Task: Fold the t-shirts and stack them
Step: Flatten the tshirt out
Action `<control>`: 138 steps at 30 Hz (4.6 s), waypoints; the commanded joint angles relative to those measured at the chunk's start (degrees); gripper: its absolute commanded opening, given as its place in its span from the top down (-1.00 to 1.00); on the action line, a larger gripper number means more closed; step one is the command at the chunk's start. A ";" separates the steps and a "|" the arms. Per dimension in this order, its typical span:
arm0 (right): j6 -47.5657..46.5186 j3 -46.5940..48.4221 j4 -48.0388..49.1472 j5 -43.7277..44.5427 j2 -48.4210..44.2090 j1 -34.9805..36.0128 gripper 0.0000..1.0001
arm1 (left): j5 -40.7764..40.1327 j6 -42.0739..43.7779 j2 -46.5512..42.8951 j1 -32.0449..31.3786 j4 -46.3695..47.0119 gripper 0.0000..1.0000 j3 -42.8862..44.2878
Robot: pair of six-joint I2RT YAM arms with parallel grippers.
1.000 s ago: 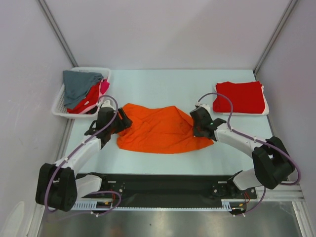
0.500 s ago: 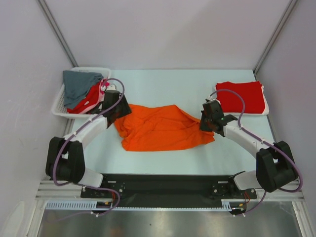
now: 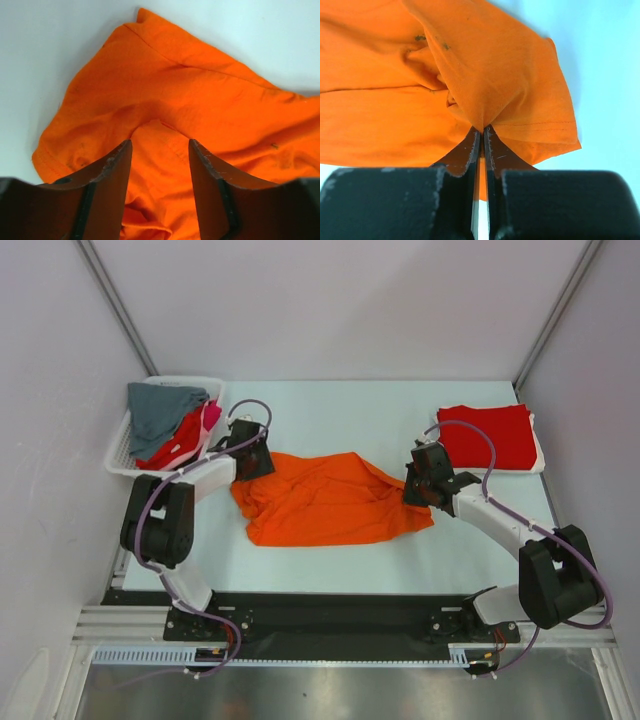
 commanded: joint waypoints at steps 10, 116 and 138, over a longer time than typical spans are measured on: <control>-0.69 1.30 1.13 -0.36 -1.11 -0.10 0.79 | -2.20 0.72 6.68 -0.42 0.75 0.27 5.23; 1.51 33.54 -2.91 5.97 26.48 -9.77 1.00 | -6.25 0.19 -15.89 -1.91 -6.72 0.99 0.93; 1.86 40.91 0.06 -7.56 34.94 -15.05 0.10 | 5.69 -6.93 -49.10 -2.00 -1.19 0.99 -23.04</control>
